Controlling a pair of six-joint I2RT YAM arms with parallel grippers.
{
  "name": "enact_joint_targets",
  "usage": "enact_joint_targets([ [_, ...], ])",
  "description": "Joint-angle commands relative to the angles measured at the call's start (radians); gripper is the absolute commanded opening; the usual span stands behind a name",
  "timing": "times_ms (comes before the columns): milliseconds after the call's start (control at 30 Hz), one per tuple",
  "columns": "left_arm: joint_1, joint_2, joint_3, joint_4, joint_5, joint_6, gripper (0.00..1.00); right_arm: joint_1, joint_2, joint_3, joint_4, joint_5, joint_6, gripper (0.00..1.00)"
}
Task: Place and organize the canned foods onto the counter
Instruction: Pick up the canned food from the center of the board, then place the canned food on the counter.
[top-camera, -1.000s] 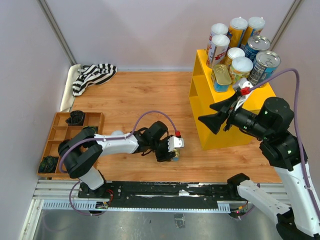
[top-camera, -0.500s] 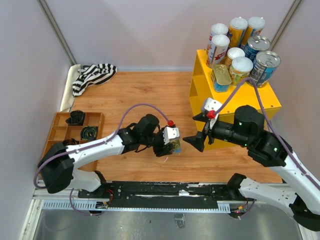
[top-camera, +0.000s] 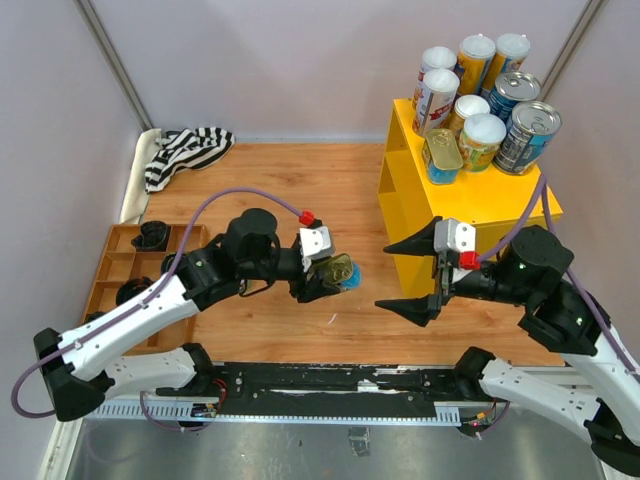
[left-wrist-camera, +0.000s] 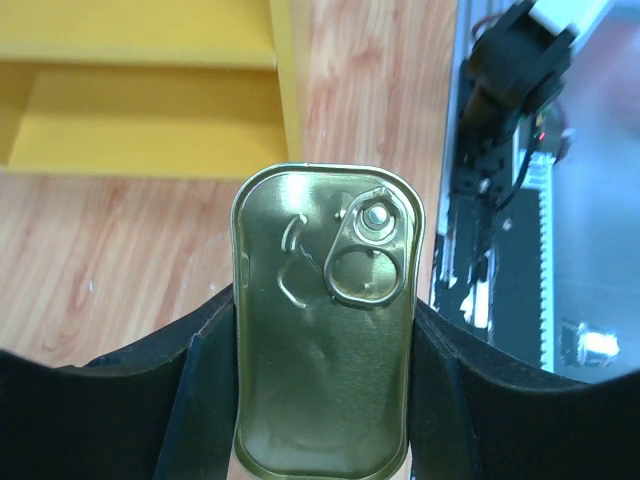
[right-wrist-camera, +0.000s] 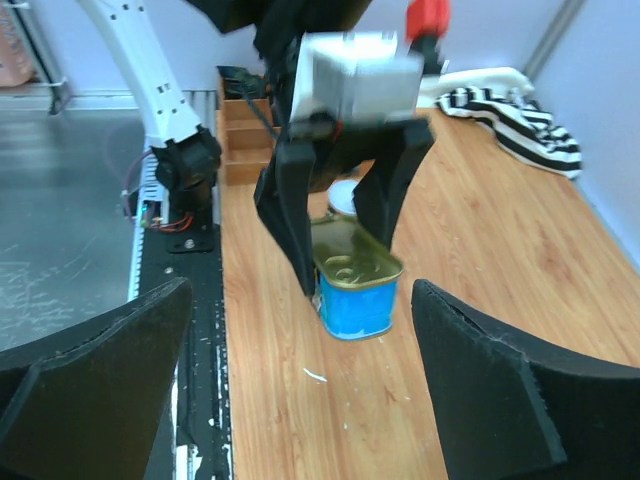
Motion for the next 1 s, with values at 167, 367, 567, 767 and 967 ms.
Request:
enact_joint_targets([
  [167,0.005,-0.039,0.155,0.001,0.161,-0.071,0.01,-0.008,0.094,0.013,0.038,-0.103,-0.03,0.9],
  [367,0.004,-0.047,0.163,0.032,0.212,-0.064,0.01,-0.009,0.144,0.036,0.034,-0.124,-0.031,0.87],
  [567,0.004,-0.069,0.165,0.044,0.234,-0.06,0.01,-0.008,0.189,0.043,0.035,-0.141,-0.04,0.86],
  [767,0.004,-0.069,0.16,0.05,0.231,-0.056,0.0,-0.009,0.224,0.049,0.034,-0.157,-0.043,0.86],
  [967,0.004,-0.068,0.158,0.069,0.226,-0.051,0.0,-0.007,0.241,0.05,0.037,-0.175,-0.034,0.69],
])
